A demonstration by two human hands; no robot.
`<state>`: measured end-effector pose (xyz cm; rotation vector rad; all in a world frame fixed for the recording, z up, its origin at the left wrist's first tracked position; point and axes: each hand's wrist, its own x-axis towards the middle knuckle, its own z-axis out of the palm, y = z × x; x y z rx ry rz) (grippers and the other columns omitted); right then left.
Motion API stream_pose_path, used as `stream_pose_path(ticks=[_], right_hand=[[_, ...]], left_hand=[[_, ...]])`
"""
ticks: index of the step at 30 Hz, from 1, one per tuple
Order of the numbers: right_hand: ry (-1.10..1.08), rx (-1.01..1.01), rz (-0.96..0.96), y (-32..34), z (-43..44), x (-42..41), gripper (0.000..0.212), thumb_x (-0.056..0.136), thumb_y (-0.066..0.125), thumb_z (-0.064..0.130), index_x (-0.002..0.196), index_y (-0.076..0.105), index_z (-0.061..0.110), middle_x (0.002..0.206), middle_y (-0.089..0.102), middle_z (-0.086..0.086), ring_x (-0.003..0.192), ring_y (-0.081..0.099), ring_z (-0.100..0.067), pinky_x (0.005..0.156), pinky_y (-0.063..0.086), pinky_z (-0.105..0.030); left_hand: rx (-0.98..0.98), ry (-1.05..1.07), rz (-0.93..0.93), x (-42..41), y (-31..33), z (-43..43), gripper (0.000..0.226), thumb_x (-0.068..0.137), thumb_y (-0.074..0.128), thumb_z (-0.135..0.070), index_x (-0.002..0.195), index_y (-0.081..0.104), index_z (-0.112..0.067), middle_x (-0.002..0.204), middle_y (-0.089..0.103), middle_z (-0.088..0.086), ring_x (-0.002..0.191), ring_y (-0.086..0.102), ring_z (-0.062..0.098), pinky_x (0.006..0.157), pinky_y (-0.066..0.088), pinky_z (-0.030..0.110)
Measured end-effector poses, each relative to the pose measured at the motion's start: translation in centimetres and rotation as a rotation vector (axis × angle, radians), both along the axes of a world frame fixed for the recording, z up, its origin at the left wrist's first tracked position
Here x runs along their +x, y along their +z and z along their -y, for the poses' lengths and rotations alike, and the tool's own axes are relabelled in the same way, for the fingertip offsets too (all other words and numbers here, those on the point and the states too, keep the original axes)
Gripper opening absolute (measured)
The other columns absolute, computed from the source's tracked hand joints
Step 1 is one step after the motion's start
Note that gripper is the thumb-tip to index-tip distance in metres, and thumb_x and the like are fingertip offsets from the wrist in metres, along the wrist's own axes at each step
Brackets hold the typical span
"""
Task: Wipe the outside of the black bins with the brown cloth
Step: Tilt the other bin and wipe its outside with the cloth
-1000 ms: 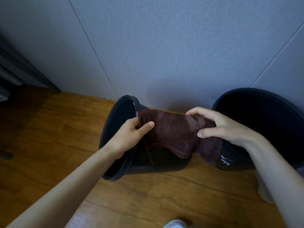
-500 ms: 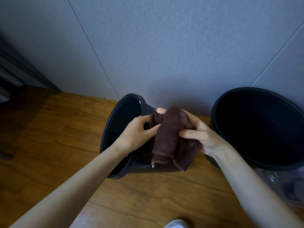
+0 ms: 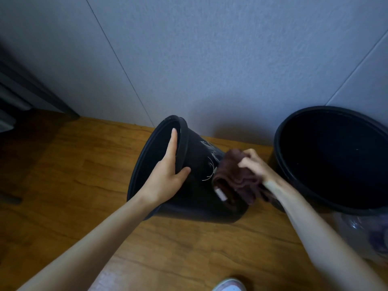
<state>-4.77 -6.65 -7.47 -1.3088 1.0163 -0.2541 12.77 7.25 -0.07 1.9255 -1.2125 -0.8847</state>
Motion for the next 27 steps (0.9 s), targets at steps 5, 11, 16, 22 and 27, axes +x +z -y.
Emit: stream_pose_path(ticks=[5,11,16,22,27], right_hand=[[-0.041,-0.335,-0.095,0.2,-1.1,0.6,0.034,0.081,0.066,0.031,0.1,0.039,0.024,0.107,0.058,0.003,0.102,0.057,-0.017,0.089,0.048,-0.042],[-0.093,-0.622,-0.083,-0.2,-2.9,1.7,0.011,0.091,0.056,0.03,0.096,0.048,0.024,0.11,0.061,0.001,0.105,0.056,-0.016,0.076,0.039,-0.01],[-0.061,-0.712,-0.166,-0.8,-5.2,2.3,0.061,0.086,0.057,0.045,0.138,0.035,0.023,0.145,0.034,0.002,0.132,0.031,-0.016,0.101,0.031,-0.025],[-0.048,-0.747,-0.194,-1.7,-4.4,2.5,0.065,0.089,0.055,0.035,0.146,0.022,0.035,0.145,0.033,0.003,0.131,0.035,-0.02,0.099,0.035,-0.028],[-0.1,-0.5,-0.413,-1.5,-2.1,2.5,0.056,0.092,0.049,0.036,0.144,0.027,0.036,0.145,0.034,-0.004,0.129,0.037,-0.03,0.102,0.036,-0.04]], left_hand=[[0.014,0.046,-0.035,0.5,-0.3,-0.2,0.073,0.091,0.053,-0.004,0.148,0.013,-0.024,0.127,0.043,-0.015,0.113,0.045,-0.003,0.084,0.041,0.001],[-0.014,0.078,-0.07,0.8,-0.4,-0.4,0.07,0.091,0.052,-0.004,0.147,0.015,-0.022,0.137,0.045,-0.003,0.123,0.047,0.01,0.102,0.044,0.03],[-0.023,0.089,-0.061,0.8,-0.5,-0.4,0.069,0.091,0.052,-0.003,0.147,0.016,-0.02,0.138,0.044,-0.002,0.124,0.046,0.011,0.099,0.043,0.024],[-0.031,0.082,-0.059,0.7,-0.3,-0.5,0.068,0.091,0.052,-0.003,0.147,0.018,-0.022,0.127,0.047,-0.009,0.116,0.049,0.004,0.092,0.046,0.017],[-0.016,0.046,-0.047,0.4,-0.4,-0.8,0.071,0.091,0.052,-0.005,0.147,0.014,-0.026,0.124,0.046,-0.014,0.107,0.051,-0.003,0.089,0.045,0.011]])
